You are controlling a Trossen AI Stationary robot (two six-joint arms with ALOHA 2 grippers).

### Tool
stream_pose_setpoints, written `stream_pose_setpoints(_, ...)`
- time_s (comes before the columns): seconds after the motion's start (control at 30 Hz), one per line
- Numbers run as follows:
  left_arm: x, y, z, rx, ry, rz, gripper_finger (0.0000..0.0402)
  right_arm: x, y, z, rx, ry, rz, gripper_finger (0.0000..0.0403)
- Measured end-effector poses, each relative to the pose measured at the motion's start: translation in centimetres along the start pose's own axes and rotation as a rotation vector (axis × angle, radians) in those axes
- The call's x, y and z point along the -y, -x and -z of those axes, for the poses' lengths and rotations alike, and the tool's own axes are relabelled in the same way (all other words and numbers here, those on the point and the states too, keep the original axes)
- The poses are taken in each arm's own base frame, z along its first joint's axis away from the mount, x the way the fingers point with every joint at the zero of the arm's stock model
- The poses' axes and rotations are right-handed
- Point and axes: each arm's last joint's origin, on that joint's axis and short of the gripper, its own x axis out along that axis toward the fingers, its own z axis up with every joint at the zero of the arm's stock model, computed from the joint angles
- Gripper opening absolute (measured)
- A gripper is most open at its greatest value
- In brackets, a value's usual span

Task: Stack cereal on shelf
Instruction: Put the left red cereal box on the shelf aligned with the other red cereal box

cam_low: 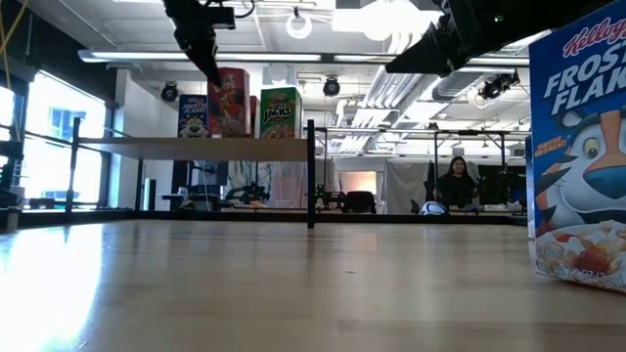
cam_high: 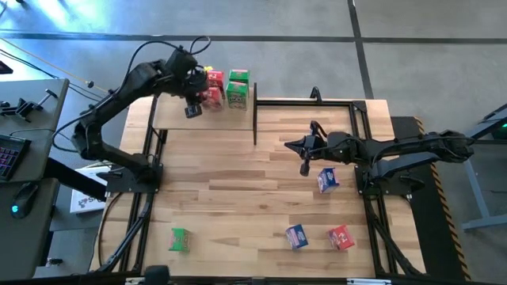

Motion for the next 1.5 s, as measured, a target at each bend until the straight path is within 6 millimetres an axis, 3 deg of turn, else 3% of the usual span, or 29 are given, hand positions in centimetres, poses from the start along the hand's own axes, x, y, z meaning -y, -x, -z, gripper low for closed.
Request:
stream_pose_setpoints(0.2,-0.4,-2.2,-0.5,-0.047,-0.086,0.031,0.0150,-0.1,0.0,-0.1,0.015,-0.023,-0.015,0.0000)
stream_pose_setpoints(0.4,-0.3,-2.7,-0.9,-0.056,-0.094,0.019,0.0180,-0.1,0.0,-0.3,0.029,-0.034,-0.013,0.0000)
stream_pose_setpoints(0.67,-0.6,-2.1,-0.8,-0.062,-0.055,-0.048,0.0227,0.0,0.0,-0.4,0.045,-0.035,-0.011,0.0000)
stream_pose_setpoints(1.07,-0.2,0.2,-0.8,-0.028,-0.071,-0.158,0.0229,0.0,0.0,-0.7,0.052,-0.021,-0.010,0.0000)
stream_pose_setpoints(1.27,0.6,2.1,-0.2,-0.019,0.149,-0.190,0.0189,0.1,0.1,-1.3,0.074,0.004,-0.006,0.0000)
stream_pose_setpoints(1.5,1.2,-0.8,1.0,-0.121,0.276,-0.274,0.0089,0.1,0.0,-1.1,0.051,0.016,-0.009,0.0000)
